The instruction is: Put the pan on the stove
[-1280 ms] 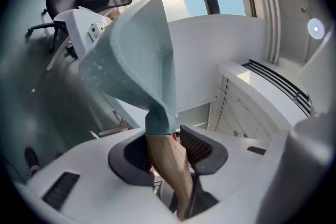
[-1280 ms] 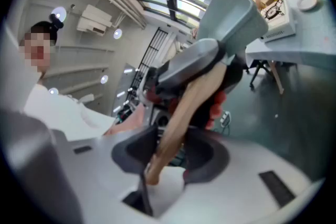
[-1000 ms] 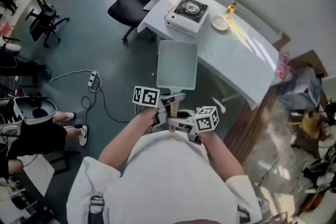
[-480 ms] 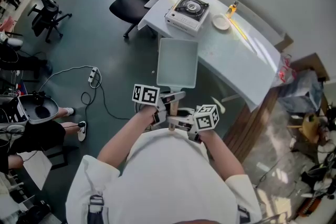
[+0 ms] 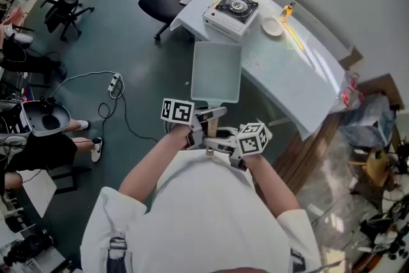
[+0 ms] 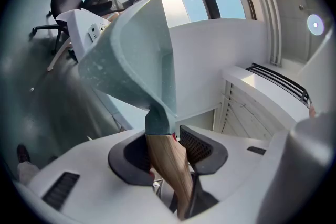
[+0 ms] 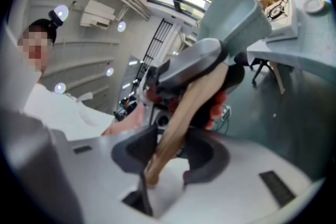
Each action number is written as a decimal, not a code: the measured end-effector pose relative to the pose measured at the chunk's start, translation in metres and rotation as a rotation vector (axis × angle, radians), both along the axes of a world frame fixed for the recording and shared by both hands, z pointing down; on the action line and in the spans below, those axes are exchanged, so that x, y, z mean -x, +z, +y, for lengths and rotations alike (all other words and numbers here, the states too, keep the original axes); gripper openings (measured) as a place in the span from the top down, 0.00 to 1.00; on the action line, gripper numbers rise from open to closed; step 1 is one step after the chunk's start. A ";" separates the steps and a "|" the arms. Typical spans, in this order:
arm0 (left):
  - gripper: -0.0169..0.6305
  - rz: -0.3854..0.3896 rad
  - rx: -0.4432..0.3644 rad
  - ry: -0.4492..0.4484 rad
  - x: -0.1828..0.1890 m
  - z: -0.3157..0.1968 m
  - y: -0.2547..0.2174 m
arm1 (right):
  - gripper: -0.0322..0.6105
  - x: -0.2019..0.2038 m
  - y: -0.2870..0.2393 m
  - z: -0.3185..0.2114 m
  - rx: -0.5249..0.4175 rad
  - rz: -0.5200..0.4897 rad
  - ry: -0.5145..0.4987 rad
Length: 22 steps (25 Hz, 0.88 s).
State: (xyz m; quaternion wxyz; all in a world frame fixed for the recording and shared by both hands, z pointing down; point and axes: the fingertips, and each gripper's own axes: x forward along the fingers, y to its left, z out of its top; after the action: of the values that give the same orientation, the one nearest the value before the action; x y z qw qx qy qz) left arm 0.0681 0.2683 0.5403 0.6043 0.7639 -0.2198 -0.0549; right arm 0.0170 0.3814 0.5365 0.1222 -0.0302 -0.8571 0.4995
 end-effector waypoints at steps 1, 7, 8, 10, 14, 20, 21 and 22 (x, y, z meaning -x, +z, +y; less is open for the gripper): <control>0.71 0.003 0.001 -0.007 -0.001 -0.001 0.001 | 0.68 -0.002 0.001 0.000 -0.001 0.001 -0.005; 0.71 0.007 0.005 -0.032 -0.009 -0.006 0.003 | 0.68 -0.013 0.004 -0.004 0.000 -0.004 -0.020; 0.71 0.006 0.005 -0.032 -0.009 -0.007 0.004 | 0.68 -0.013 0.005 -0.005 0.002 -0.005 -0.021; 0.71 0.004 0.007 -0.029 -0.009 -0.012 0.004 | 0.68 -0.012 0.005 -0.010 0.002 -0.006 -0.018; 0.71 0.001 0.010 -0.014 -0.006 -0.024 0.010 | 0.68 -0.007 0.009 -0.023 0.005 -0.004 -0.010; 0.71 0.005 0.016 0.011 0.008 -0.052 0.012 | 0.68 0.009 0.011 -0.052 0.013 -0.002 0.014; 0.71 0.005 0.018 0.016 0.011 -0.056 0.013 | 0.68 0.012 0.012 -0.057 0.016 -0.002 0.018; 0.71 0.005 0.022 0.021 0.014 -0.062 0.014 | 0.68 0.016 0.013 -0.062 0.020 -0.003 0.023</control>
State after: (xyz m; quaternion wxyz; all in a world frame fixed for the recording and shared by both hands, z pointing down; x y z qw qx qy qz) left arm 0.0538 0.2068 0.5543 0.6138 0.7594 -0.2105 -0.0481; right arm 0.0006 0.3191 0.5493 0.1151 -0.0224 -0.8526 0.5092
